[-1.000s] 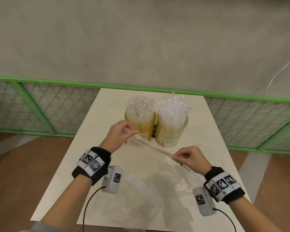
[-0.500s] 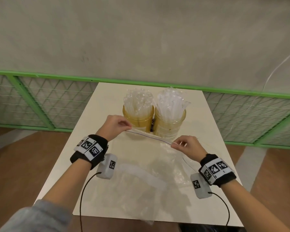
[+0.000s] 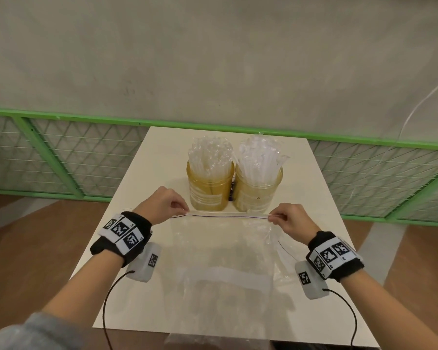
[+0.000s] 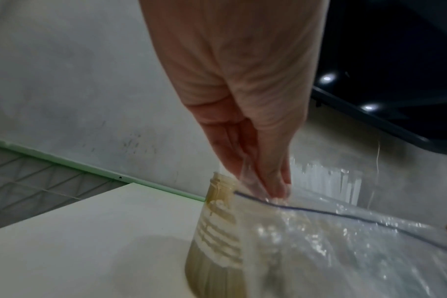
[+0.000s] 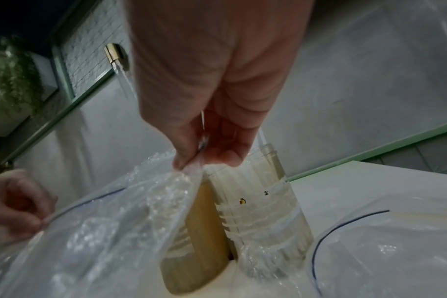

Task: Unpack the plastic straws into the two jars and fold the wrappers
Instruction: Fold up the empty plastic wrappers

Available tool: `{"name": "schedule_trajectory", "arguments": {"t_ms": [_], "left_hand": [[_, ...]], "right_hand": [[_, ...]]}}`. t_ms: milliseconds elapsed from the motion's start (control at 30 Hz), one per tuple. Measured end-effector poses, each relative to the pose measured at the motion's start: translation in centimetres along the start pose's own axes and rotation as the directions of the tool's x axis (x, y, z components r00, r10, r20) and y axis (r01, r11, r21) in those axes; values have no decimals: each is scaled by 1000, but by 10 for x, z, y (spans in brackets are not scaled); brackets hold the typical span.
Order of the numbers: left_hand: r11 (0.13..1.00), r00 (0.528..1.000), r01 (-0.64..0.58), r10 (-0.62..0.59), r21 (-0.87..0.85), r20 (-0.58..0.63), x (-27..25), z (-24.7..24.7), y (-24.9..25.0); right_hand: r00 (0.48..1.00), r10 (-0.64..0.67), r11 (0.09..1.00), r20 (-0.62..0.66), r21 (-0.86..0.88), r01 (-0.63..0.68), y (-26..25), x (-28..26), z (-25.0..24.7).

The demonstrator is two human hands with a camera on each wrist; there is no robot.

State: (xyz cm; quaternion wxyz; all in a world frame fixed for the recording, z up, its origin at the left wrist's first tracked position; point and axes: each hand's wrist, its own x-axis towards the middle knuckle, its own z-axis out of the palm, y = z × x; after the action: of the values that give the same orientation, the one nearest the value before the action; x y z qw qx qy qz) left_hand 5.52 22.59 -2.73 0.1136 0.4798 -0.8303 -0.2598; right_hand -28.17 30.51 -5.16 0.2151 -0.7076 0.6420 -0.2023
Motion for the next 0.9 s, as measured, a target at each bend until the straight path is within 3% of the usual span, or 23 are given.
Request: {"name": "schedule_trajectory", "arguments": {"t_ms": [133, 267, 433, 500, 567, 633, 700, 800, 900], "left_hand": [[994, 1000, 12, -15, 107, 21, -3, 6, -1], [936, 994, 41, -74, 349, 81, 3, 2, 11], [994, 973, -100, 105, -33, 204, 14, 39, 62], [984, 982, -164, 170, -64, 87, 19, 51, 68], [973, 984, -174, 166, -152, -68, 23, 48, 68], [957, 974, -170, 127, -236, -188, 25, 40, 71], [945, 959, -174, 98, -278, -267, 27, 34, 72], [953, 922, -106, -13, -283, -387, 30, 22, 62], [939, 837, -9, -180, -343, -517, 31, 3, 33]], "right_hand": [[999, -24, 999, -31, 37, 25, -4, -1, 2], [994, -106, 994, 8, 16, 106, -17, 3, 9], [975, -221, 973, 22, 80, 218, -47, 15, 15], [979, -189, 957, -76, 207, 201, -55, 16, 18], [992, -31, 905, -122, 417, 80, -56, 11, 26], [998, 56, 873, 15, 484, -56, -57, 4, 43], [985, 52, 832, 162, 539, -132, -55, -3, 65], [969, 115, 744, 221, 627, -231, -53, -10, 82], [955, 174, 741, 238, 608, -287, -38, -20, 82]]}}
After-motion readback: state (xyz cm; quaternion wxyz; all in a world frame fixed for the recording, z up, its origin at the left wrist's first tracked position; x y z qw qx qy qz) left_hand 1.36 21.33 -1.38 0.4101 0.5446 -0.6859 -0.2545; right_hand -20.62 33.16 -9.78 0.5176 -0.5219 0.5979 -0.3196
